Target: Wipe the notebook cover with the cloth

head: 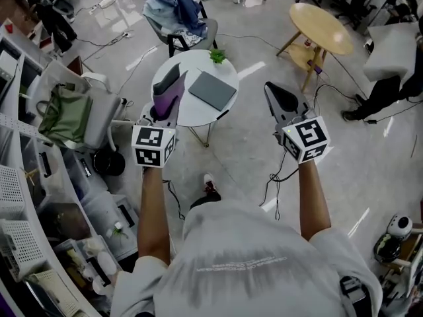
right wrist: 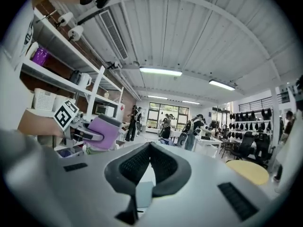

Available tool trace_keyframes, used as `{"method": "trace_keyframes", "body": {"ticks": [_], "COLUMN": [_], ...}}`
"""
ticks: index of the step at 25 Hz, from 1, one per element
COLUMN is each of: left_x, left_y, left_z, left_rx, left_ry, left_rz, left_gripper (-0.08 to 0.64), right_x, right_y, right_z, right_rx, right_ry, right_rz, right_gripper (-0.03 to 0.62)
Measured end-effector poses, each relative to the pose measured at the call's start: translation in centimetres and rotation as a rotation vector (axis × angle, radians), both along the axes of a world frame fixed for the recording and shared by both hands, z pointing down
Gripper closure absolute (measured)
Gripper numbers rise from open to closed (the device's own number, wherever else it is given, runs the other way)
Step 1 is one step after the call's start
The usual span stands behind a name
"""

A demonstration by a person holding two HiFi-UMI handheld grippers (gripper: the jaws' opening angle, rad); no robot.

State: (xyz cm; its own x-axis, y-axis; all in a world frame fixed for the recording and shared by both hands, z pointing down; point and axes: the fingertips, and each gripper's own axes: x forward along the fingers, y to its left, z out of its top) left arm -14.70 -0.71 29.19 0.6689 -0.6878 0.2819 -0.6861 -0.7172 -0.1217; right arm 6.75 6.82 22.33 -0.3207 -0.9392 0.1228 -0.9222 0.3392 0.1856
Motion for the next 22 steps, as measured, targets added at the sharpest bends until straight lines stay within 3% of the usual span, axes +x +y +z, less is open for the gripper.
{"method": "trace_keyframes", "body": {"ticks": [3, 12, 22], "left_x": [-0.6, -2.1, -1.8], "left_y": [-3.1, -9.9, -14.1], "left_z": [1.0, 3.8, 9.4], "left_rx": [-0.026, -0.092, -0.216], "left_ry": [-0.017, -0.012, -0.039], "left_rz": [0.005, 0.040, 0.056], "left_gripper": [0.512, 0.512, 0.512], "right_x": [-0.9, -3.8, -3.8], "right_y": [-2.9, -9.3, -13.3], "right_z": [0.6, 4.2, 9.2], "right_rx": [-0.028, -0.095, -0.209], "right_ry": [-0.016, 0.085, 0.029], "right_rz": [-0.003, 0.004, 0.009], "right_gripper": [0.591, 0.591, 0.591]}}
